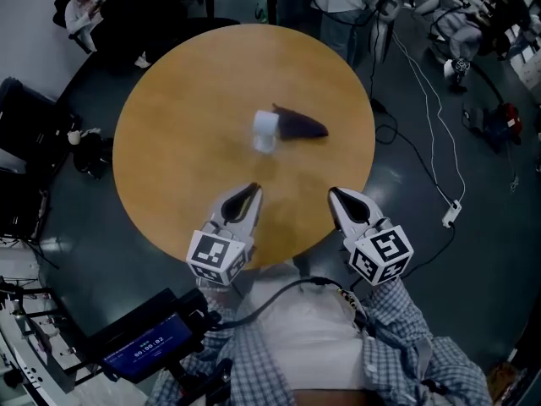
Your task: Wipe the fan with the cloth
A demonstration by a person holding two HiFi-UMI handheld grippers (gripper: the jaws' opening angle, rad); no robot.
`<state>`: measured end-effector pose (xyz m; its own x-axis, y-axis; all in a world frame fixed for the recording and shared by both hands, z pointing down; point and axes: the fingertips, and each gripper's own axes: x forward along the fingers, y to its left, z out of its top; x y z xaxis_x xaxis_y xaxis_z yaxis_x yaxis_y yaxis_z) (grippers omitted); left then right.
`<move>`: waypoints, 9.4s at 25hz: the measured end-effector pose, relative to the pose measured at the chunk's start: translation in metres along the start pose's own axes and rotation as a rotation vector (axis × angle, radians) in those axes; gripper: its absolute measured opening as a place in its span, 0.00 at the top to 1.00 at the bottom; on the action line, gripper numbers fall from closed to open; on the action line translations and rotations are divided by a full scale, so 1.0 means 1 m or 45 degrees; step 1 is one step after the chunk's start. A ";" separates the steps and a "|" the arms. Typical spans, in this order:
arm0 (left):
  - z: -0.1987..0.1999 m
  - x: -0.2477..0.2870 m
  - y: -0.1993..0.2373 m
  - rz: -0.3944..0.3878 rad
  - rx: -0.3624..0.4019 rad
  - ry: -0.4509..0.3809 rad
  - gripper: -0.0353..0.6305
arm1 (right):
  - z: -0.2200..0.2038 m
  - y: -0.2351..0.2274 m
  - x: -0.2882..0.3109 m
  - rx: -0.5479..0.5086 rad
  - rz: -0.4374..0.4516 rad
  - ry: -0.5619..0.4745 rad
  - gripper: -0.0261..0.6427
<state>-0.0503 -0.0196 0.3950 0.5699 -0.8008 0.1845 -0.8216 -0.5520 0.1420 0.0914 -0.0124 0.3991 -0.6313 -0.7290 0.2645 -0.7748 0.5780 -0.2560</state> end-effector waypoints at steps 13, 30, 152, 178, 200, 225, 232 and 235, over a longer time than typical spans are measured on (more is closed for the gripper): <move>-0.063 0.087 0.079 0.188 -0.062 0.148 0.67 | -0.028 -0.023 0.067 0.018 0.020 0.212 0.95; -0.087 0.161 0.108 0.284 0.086 0.189 0.72 | -0.055 -0.088 0.125 -0.104 0.073 0.341 0.95; -0.061 0.125 0.097 0.035 0.019 -0.101 0.74 | -0.099 -0.074 0.197 -0.158 0.196 0.518 0.83; -0.098 0.104 0.091 0.062 0.028 0.042 0.61 | -0.094 -0.077 0.191 -0.273 0.110 0.494 0.64; 0.012 0.034 0.086 0.230 0.059 -0.114 0.95 | 0.018 -0.054 0.140 -0.185 0.078 0.140 0.96; 0.025 0.043 0.085 0.192 0.091 -0.131 0.95 | 0.033 -0.047 0.136 -0.214 0.151 0.070 0.96; 0.025 0.041 0.088 0.202 0.074 -0.116 0.95 | 0.030 -0.045 0.138 -0.216 0.162 0.072 0.96; 0.024 0.044 0.086 0.180 0.094 -0.131 0.95 | 0.031 -0.046 0.139 -0.217 0.167 0.074 0.96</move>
<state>-0.0959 -0.1079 0.3925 0.4477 -0.8889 0.0966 -0.8942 -0.4450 0.0495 0.0401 -0.1519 0.4185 -0.7242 -0.6241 0.2934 -0.6773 0.7237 -0.1324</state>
